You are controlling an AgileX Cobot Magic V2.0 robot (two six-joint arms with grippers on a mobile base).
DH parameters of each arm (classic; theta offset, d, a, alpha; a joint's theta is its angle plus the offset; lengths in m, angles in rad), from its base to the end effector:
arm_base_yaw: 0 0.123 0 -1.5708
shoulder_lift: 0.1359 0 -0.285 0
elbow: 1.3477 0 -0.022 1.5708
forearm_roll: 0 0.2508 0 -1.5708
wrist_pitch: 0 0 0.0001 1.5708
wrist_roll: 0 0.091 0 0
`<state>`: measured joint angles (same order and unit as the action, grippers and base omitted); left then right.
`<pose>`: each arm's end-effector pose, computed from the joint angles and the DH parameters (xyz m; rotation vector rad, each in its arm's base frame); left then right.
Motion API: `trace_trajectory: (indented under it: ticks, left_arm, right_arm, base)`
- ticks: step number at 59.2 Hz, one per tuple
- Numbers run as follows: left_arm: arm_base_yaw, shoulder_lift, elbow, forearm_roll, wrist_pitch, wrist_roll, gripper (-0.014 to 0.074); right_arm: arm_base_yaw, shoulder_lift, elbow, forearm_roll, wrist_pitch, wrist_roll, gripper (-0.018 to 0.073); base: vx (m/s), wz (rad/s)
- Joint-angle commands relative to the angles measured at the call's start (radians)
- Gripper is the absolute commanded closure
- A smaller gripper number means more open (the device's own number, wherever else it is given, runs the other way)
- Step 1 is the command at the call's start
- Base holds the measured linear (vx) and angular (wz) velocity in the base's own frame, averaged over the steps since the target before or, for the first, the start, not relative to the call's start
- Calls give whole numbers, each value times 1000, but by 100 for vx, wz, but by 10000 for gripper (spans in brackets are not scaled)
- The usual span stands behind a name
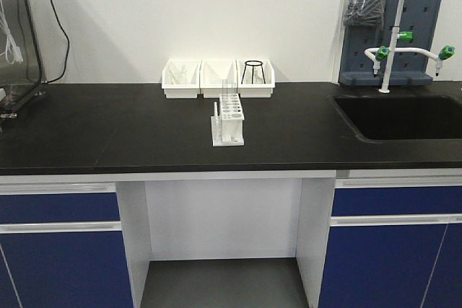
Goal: Flip and reinsert test tube from rack
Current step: 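Drive the base up to the bench facing the white test-tube rack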
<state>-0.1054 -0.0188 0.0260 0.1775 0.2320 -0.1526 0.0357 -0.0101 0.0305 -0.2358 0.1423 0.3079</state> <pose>0.0552 -0.0021 0.1847 0.0779 1.7175 -0.0282 0.0568 -0.0010 0.1908 0.0571 1.6417 0.0569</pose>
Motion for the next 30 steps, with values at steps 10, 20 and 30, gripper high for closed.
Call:
trace_trajectory:
  ticks: [10,20,30]
  left_arm:
    - [0,-8,-4,-5,-80,-9,602]
    - [0,-8,-4,-5,-80,-9,602]
    - [0,-8,-4,-5,-80,-9,602]
  right_arm:
    - [-5,-15,2,-7,-78,-4,570]
    - [-5,-15,2,-7,-78,-4,570]
    - [-5,-15,2,-7,-78,-4,570]
  base:
    - [0,0]
    - [0,0]
    - [0,0]
